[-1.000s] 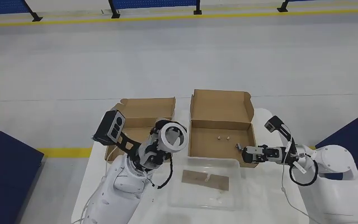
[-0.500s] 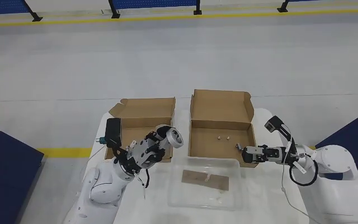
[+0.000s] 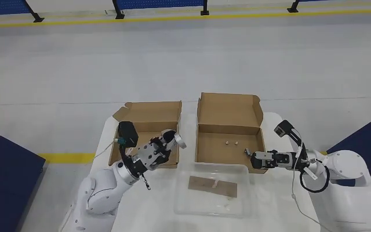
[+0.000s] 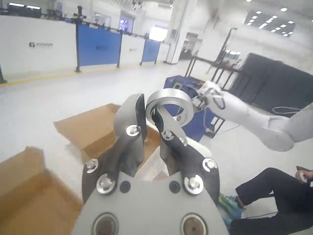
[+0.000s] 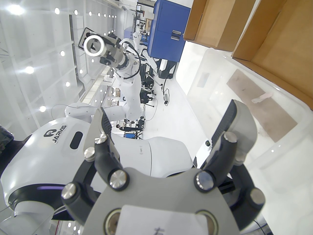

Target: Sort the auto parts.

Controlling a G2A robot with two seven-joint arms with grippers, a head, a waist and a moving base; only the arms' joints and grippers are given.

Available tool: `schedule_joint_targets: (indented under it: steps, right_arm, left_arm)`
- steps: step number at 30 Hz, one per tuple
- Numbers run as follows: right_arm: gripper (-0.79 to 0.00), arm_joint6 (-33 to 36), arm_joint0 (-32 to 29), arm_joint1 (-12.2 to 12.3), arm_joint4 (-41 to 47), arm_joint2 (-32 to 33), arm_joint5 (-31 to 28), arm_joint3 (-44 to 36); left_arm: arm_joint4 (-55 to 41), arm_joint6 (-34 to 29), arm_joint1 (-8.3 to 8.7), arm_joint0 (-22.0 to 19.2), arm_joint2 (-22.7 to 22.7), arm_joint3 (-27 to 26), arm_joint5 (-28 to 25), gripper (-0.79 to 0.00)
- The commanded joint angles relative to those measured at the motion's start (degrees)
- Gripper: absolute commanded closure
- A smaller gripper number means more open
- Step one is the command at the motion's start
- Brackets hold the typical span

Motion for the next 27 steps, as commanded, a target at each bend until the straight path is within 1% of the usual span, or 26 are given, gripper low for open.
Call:
schedule_joint_targets:
  steps: [1,3,10,11,13,15,19,23,25,27]
  right_arm:
    - [-0.785,0.0,0.0,0.0,0.0,0.0,0.0,0.0]
    - [-0.785,0.0,0.0,0.0,0.0,0.0,0.0,0.0]
    - [-0.785,0.0,0.0,0.0,0.0,0.0,0.0,0.0]
    - [-0.785,0.0,0.0,0.0,0.0,0.0,0.0,0.0]
    - [-0.785,0.0,0.0,0.0,0.0,0.0,0.0,0.0]
    - [-0.785,0.0,0.0,0.0,0.0,0.0,0.0,0.0]
    - [-0.785,0.0,0.0,0.0,0.0,0.0,0.0,0.0]
    - [-0.785,0.0,0.0,0.0,0.0,0.0,0.0,0.0]
    - [-0.785,0.0,0.0,0.0,0.0,0.0,0.0,0.0]
    - [-0.785,0.0,0.0,0.0,0.0,0.0,0.0,0.0]
  left_arm:
    - [2.0,-3.8,0.31,0.7,-0.8,-0.5,2.8,0.0]
    - [4.8,-7.0,0.58,1.0,-1.1,-1.6,4.8,0.0]
    - [4.8,-7.0,0.58,1.0,-1.1,-1.6,4.8,0.0]
    - [5.2,-6.6,0.56,0.9,-1.0,-1.8,5.9,0.0]
    - [4.6,-6.8,0.42,-0.1,-0.1,-2.0,9.1,0.0]
    - [4.3,-9.3,0.33,-2.0,0.5,-1.8,13.2,0.0]
    - [4.8,-17.7,0.12,-7.2,2.9,-1.0,21.6,0.0]
    - [6.1,-24.1,-0.18,-13.0,5.1,2.6,29.0,0.0]
    - [7.2,-26.4,-0.43,-15.1,6.3,4.3,34.1,0.0]
    - [9.8,-28.1,-0.62,-16.9,7.8,5.3,37.8,0.0]
